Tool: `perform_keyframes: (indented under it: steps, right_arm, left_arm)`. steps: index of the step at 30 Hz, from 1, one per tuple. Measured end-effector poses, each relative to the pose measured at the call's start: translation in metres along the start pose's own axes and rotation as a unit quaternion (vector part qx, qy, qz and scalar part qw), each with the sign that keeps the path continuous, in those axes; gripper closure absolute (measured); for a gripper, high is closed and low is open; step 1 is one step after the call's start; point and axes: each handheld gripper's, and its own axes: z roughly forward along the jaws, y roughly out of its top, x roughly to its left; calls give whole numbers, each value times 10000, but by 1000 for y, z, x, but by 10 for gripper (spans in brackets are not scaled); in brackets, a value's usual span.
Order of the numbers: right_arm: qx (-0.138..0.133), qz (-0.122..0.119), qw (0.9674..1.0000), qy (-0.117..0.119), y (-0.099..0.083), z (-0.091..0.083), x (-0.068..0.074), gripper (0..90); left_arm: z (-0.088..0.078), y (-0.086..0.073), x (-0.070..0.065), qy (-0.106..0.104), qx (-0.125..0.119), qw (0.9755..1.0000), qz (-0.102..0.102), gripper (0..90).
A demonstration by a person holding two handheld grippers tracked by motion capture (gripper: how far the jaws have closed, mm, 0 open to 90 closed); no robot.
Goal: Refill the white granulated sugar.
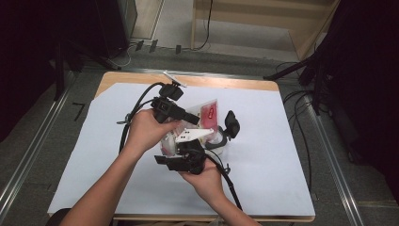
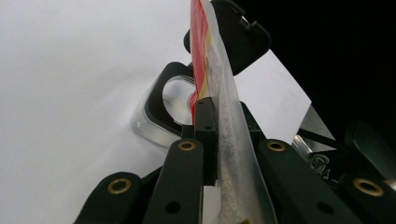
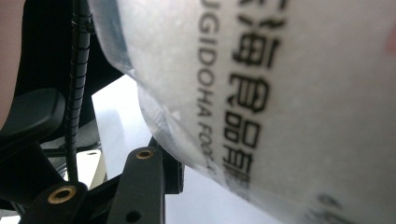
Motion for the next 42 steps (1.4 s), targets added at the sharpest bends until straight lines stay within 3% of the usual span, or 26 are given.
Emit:
perform_keyframes:
  steps: [12,42]
  right_arm:
    - [170,-395,9989,-159,-1,1,7,629]
    - [152,-239,9996,-26,1,0,9,635]
  left_arm:
    - [-3,-4,-1,14,-10,10000,43,845]
    - [-5,-6,-6,128,-93,9998,132,819]
